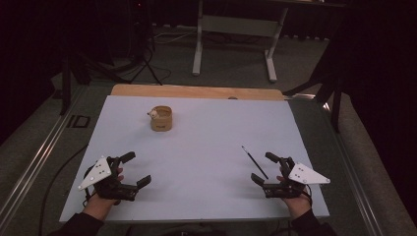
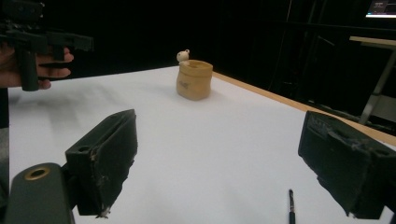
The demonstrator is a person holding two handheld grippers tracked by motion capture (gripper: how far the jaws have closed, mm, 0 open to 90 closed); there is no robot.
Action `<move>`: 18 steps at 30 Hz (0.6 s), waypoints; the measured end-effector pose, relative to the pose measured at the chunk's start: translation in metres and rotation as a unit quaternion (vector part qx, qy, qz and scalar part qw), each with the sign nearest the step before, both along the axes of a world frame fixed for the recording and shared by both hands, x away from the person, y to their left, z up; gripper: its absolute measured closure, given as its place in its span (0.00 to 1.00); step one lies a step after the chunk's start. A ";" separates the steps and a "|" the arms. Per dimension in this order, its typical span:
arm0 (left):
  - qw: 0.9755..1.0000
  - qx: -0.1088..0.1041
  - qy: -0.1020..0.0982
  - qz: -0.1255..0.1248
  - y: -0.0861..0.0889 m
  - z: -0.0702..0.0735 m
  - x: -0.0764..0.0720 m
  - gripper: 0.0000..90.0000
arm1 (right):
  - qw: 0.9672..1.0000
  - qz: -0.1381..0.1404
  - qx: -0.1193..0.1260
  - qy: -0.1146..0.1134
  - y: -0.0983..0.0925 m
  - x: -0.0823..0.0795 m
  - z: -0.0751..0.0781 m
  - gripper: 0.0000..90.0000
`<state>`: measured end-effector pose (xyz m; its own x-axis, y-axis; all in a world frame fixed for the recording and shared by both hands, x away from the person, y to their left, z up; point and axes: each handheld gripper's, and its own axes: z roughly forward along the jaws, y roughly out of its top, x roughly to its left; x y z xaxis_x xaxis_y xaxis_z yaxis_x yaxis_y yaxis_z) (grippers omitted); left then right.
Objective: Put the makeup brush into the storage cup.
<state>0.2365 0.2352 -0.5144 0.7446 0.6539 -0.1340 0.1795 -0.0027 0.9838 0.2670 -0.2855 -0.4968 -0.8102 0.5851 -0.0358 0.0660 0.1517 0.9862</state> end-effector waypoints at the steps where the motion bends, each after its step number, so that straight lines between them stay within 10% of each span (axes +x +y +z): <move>1: 1.000 0.002 0.000 -0.001 0.000 0.000 0.000 0.00 | 1.000 0.000 -0.003 -0.001 0.000 0.000 0.000 0.13; 18: 1.000 0.001 0.003 -0.001 -0.001 -0.001 0.001 0.00 | 1.000 -0.004 -0.003 0.008 0.000 0.001 0.001 0.13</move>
